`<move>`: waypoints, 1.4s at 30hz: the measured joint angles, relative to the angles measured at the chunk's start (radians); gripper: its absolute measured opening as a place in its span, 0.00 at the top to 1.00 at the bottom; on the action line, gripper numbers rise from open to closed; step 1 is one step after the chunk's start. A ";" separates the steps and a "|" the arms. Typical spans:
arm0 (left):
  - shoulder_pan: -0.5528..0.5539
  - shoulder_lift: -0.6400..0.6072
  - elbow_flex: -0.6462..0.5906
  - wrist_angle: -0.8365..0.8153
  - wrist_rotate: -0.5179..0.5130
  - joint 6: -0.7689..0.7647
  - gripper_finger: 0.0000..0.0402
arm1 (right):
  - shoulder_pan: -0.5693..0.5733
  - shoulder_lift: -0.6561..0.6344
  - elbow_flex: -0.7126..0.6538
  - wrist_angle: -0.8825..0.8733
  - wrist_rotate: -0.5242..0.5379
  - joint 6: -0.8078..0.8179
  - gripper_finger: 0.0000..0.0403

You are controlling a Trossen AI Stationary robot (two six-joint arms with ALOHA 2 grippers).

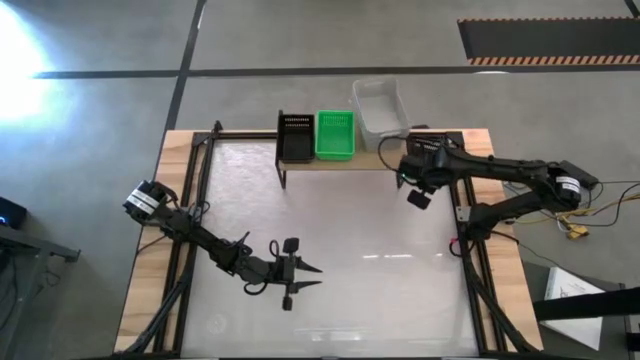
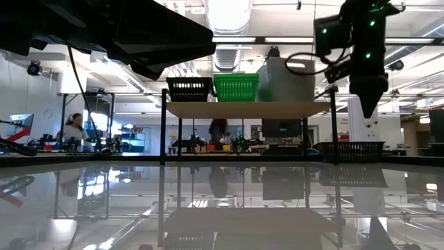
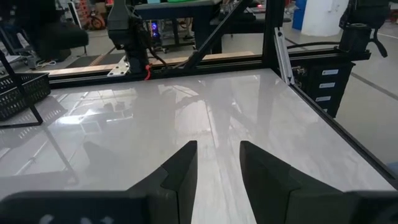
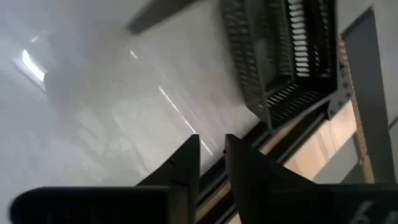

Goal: Stack baskets on shelf by color
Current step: Adjust the white bins on the shelf

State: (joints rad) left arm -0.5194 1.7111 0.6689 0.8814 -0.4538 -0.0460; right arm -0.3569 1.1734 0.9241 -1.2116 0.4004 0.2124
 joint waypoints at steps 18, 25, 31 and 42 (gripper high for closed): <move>0.000 0.000 0.000 0.000 0.000 0.000 0.74 | 0.066 -0.028 0.189 -0.062 -0.387 0.013 0.67; 0.000 0.000 0.002 0.000 0.000 0.000 0.74 | 0.186 -0.023 0.456 -0.003 -0.303 -0.096 0.67; 0.000 0.000 0.002 0.000 0.000 0.000 0.74 | 0.117 0.058 0.704 0.022 -0.108 -0.290 0.61; 0.000 0.000 0.002 0.000 0.000 -0.002 0.74 | -0.138 0.430 1.045 -0.160 -0.273 -0.605 0.45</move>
State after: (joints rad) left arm -0.5190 1.7111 0.6708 0.8818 -0.4538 -0.0475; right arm -0.4946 1.6037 1.9694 -1.3714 0.1272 -0.3930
